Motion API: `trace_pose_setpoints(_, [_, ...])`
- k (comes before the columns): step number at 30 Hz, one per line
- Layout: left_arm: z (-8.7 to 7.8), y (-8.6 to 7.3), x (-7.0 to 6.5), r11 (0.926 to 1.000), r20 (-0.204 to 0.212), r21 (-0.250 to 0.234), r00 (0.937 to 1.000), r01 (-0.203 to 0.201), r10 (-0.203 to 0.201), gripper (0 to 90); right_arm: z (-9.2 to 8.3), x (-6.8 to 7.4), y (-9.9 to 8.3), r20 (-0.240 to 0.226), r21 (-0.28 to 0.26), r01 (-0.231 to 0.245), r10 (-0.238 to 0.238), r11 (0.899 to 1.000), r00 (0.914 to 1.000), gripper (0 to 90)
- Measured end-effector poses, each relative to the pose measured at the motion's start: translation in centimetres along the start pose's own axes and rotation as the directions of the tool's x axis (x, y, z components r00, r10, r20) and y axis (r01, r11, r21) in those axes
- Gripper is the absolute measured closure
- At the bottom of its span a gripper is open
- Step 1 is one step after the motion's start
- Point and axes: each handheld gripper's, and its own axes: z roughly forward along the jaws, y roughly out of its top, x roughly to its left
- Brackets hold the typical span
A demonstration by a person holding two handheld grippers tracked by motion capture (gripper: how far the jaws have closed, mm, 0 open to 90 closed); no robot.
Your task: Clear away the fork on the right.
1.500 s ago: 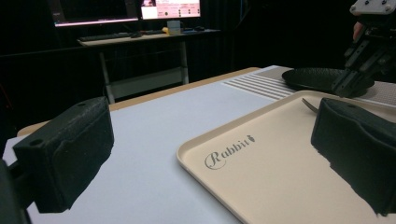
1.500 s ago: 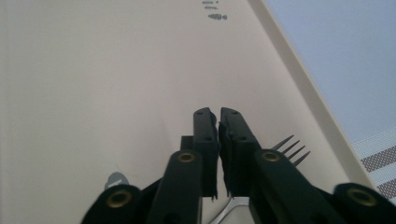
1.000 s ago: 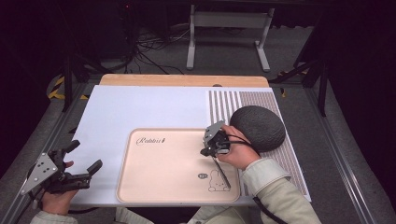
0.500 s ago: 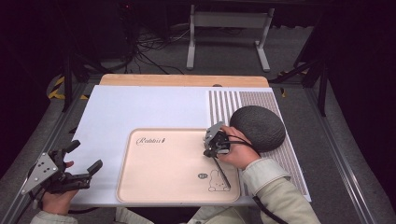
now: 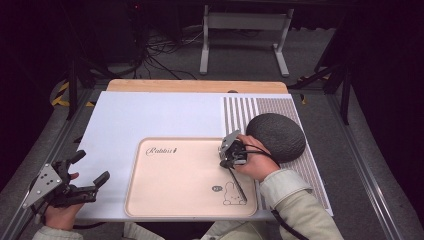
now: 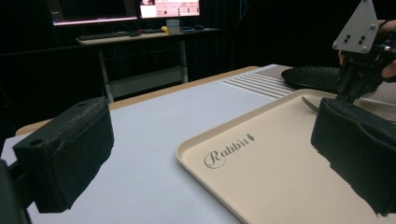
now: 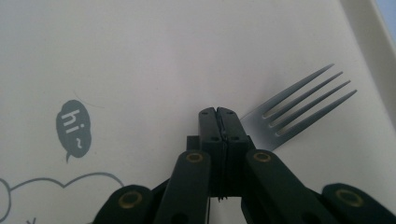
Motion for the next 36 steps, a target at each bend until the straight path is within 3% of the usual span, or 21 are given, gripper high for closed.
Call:
trace_pose_setpoints(13, [0.0,0.0,0.0,1.0000,0.000,0.002,1.0000,0.000,0.000,0.1,-0.7,-0.5,-1.1,0.023,0.012,-0.057,0.057,0.998,0.9981,90.0])
trace_pose_setpoints(23, [0.0,0.0,0.0,1.0000,0.000,0.002,1.0000,-0.001,0.001,0.1,-1.3,-0.8,-2.3,0.045,0.013,-0.123,0.122,0.992,0.9915,90.0])
trace_pose_setpoints(36, [0.1,0.0,0.0,1.0000,0.003,0.006,1.0000,-0.002,0.002,0.1,-1.8,-1.0,-3.3,0.057,0.008,-0.161,0.160,0.987,0.9855,90.0])
